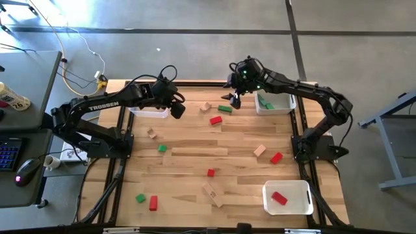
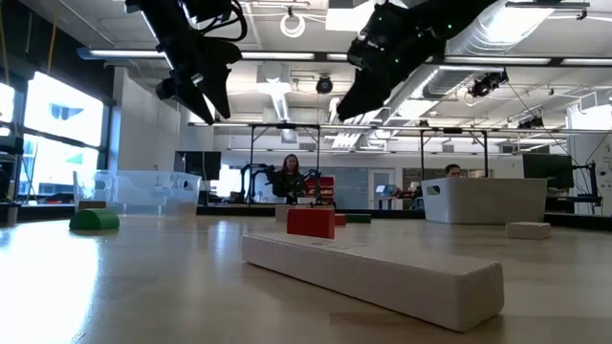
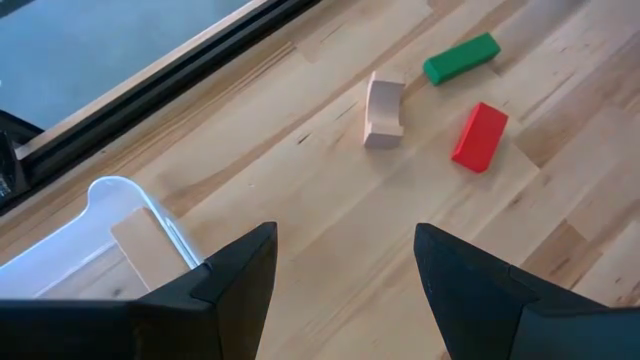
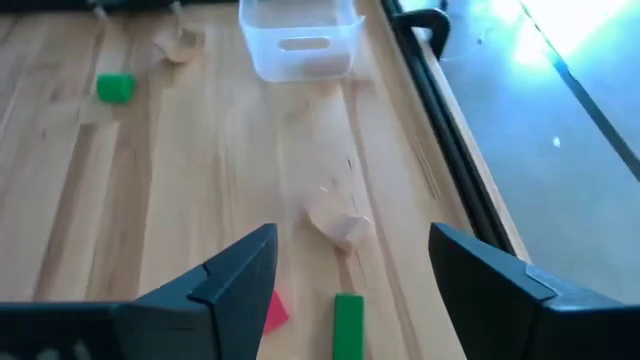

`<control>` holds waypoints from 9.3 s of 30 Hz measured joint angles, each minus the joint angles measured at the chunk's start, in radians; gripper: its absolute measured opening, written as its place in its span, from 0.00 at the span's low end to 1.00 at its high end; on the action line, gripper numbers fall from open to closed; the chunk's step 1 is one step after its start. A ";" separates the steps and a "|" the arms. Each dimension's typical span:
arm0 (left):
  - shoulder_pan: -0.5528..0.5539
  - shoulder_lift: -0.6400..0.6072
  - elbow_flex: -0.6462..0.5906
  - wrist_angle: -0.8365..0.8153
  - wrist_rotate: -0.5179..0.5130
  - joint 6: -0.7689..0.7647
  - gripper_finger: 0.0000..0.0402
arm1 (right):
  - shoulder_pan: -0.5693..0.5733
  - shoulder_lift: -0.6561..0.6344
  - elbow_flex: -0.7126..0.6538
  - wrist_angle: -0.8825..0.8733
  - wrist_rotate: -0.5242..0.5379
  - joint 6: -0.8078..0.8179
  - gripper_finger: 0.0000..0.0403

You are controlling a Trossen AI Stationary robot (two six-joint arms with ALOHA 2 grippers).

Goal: Sort & place blocks by color
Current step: Put the red block into the white bin, then put the brown block into the transparent bin

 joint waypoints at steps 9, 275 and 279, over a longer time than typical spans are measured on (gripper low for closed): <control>0.000 0.000 0.000 0.000 -0.004 0.016 0.56 | 0.029 0.077 0.000 0.096 -0.023 -0.075 0.61; -0.361 0.018 -0.512 -0.098 -0.123 -0.268 0.48 | 1.314 0.290 0.206 -1.191 0.374 2.046 0.49; -0.361 0.018 -0.512 -0.101 -0.122 -0.239 0.34 | 1.303 0.290 0.206 -1.190 0.374 2.042 0.49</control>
